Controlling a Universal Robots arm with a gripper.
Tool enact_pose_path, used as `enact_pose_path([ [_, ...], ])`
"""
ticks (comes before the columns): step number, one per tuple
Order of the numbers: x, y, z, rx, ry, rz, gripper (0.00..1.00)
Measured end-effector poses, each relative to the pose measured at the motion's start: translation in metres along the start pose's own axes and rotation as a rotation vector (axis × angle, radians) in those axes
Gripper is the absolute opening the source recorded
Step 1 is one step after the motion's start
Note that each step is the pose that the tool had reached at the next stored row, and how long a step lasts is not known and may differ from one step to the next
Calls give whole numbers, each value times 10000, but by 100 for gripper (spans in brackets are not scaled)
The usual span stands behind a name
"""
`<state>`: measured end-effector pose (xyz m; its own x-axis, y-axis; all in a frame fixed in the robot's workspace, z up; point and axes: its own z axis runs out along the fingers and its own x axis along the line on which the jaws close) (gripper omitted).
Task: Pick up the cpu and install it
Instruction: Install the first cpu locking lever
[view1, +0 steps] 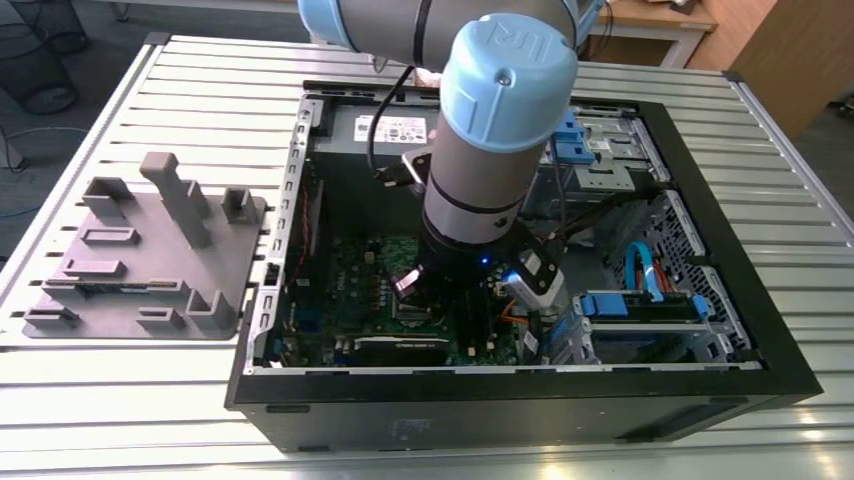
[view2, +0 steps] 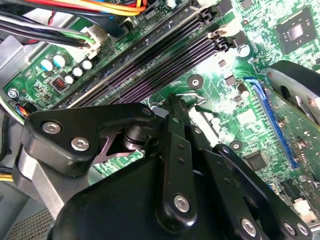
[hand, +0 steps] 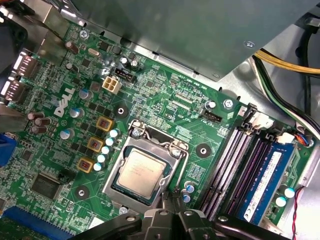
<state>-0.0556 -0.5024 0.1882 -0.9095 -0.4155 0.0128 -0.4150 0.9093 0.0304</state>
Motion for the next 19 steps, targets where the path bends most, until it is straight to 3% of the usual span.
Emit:
enact_pose_path([
  [4,3,-6,-2,-68,-31,-2,11],
  [12,7,-17,-9,-79,-38,-2,11],
  [19,15,-31,-55,-74,-35,-3,11],
])
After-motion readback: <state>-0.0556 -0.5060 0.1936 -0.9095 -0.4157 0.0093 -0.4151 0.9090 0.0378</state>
